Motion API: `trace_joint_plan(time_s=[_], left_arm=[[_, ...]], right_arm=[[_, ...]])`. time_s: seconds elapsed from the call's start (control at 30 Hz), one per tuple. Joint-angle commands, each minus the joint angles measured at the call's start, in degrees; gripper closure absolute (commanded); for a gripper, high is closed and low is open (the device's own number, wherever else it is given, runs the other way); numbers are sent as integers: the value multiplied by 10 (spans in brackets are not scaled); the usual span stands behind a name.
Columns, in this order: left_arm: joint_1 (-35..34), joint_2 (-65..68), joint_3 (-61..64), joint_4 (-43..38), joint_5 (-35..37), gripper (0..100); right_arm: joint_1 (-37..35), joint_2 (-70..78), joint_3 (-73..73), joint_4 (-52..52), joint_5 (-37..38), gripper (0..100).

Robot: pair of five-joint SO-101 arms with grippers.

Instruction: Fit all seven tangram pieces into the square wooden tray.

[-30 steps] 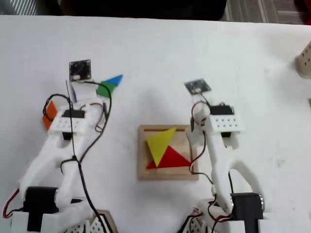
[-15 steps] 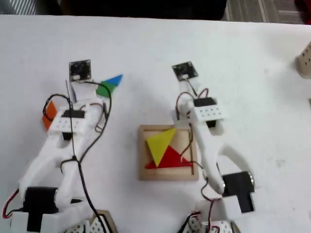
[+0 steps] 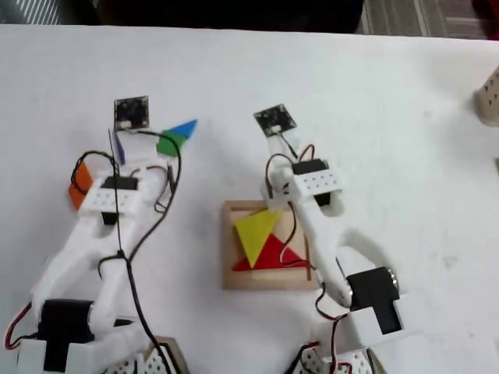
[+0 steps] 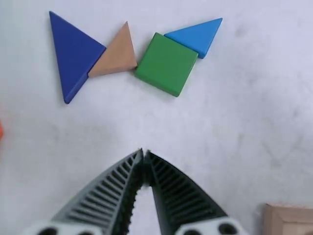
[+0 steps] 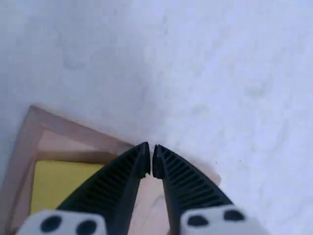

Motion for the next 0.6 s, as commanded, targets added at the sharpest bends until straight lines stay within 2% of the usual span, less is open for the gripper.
trace_joint_plan(time_s=[0.0, 0.57], left_arm=[[9, -24, -3, -14, -4, 976], [8, -24, -2, -14, -4, 976]], right_arm=[[-5, -7, 3, 14, 1, 981], [-28, -11, 15, 71, 28, 981]])
